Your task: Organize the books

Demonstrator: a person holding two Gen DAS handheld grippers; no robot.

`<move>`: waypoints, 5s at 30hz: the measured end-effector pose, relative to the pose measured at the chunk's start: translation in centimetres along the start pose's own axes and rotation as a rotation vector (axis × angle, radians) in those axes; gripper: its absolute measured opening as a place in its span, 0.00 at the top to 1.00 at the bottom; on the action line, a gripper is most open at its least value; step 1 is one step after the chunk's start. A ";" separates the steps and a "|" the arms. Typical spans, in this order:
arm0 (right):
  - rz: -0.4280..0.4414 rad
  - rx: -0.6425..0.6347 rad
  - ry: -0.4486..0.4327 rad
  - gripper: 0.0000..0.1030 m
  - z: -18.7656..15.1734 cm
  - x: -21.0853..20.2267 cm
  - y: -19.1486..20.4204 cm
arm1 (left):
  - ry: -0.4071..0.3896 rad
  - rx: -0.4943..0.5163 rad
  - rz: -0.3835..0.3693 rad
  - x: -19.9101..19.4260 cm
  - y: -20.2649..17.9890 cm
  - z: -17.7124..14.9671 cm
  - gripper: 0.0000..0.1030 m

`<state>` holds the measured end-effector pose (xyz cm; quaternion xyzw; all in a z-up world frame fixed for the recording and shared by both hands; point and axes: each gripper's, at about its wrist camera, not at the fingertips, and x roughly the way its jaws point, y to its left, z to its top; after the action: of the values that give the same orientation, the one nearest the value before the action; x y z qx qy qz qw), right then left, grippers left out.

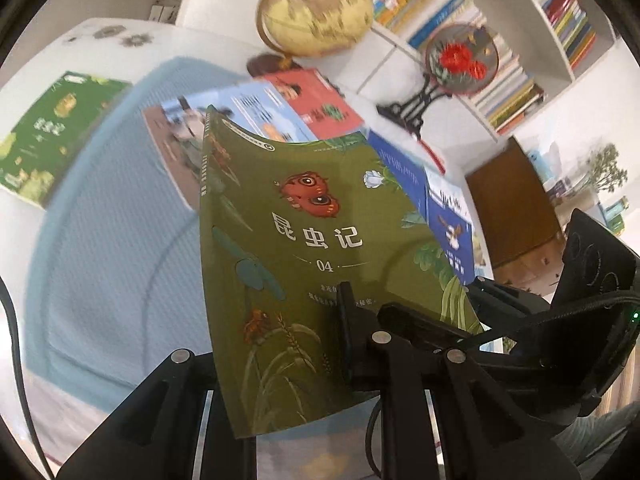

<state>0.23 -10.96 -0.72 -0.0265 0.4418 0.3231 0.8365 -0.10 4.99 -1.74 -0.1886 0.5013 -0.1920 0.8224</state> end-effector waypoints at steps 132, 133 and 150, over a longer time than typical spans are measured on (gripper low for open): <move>-0.343 0.519 0.234 0.48 -22.6 -20.1 -17.2 | -0.249 0.261 0.578 -6.4 -24.9 -22.6 0.32; -0.338 0.510 0.232 0.48 -22.5 -20.1 -17.0 | -0.251 0.255 0.585 -6.7 -25.1 -22.8 0.32; -0.273 0.459 0.130 0.48 -19.0 -17.5 -27.0 | -0.075 0.171 0.392 11.9 -26.5 -6.9 0.30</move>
<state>-5.28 -47.62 -5.59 0.0837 0.5486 0.0962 0.8263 -4.60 -24.49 -0.26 -0.0239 0.4792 -0.0631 0.8751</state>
